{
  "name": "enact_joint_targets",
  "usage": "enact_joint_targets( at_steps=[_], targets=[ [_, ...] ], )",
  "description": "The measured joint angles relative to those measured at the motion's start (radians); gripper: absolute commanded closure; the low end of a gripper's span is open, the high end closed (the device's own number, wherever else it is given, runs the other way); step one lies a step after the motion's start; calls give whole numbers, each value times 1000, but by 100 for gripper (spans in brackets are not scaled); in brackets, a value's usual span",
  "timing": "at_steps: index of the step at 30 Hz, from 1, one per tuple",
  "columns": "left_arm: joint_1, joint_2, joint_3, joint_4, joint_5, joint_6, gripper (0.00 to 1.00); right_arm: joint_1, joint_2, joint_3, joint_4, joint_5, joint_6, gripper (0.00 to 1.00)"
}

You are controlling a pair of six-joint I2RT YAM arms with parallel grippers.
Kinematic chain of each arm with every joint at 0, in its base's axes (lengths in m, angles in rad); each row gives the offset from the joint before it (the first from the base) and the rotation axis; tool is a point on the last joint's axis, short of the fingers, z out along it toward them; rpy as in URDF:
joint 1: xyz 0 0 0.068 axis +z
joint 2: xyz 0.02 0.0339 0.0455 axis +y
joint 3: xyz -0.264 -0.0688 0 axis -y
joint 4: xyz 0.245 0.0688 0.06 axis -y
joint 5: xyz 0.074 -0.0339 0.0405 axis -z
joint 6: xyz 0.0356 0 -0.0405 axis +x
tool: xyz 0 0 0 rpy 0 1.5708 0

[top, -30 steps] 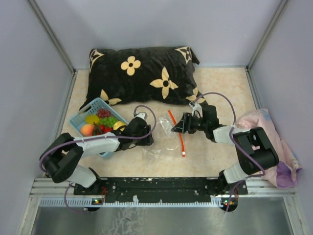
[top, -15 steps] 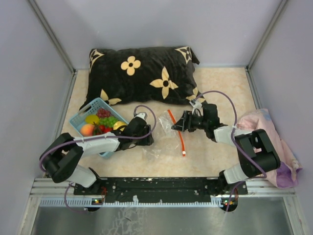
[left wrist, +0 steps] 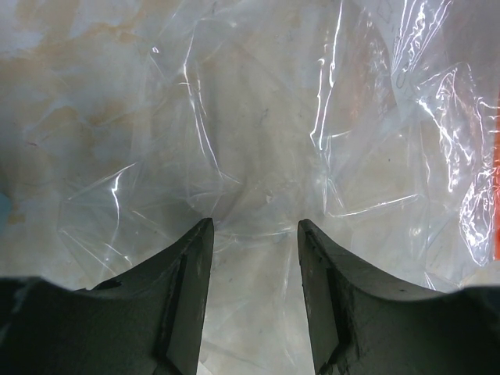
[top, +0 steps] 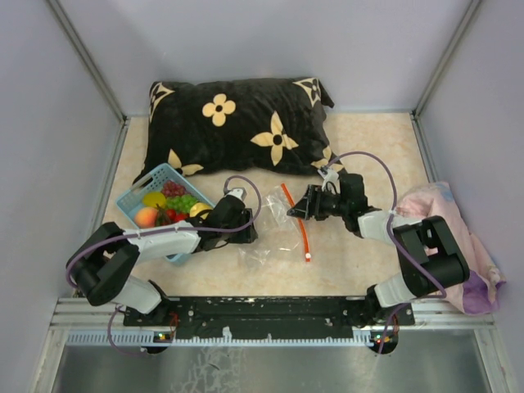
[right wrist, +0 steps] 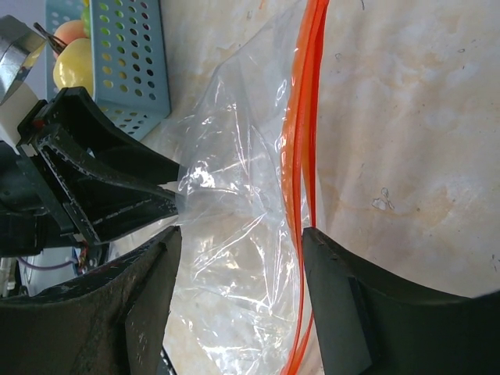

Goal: Place the food in the zip-top bag and seal the zipper
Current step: Pick up the zipper food storage bag at the center of the board.

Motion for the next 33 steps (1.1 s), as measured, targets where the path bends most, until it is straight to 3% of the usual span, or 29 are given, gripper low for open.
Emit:
enact_joint_targets(
  at_steps=[18, 25, 28, 33],
  targets=[
    [8, 16, 3, 31, 11, 7, 46, 0, 60, -2, 134, -153, 52, 40],
    [16, 26, 8, 40, 23, 16, 46, 0, 111, -23, 134, -145, 35, 44],
    [23, 28, 8, 46, 31, 18, 46, 0, 127, -36, 130, -132, 14, 60],
    [33, 30, 10, 50, 47, 17, 45, 0, 144, -41, 105, -131, -36, 98]
  ],
)
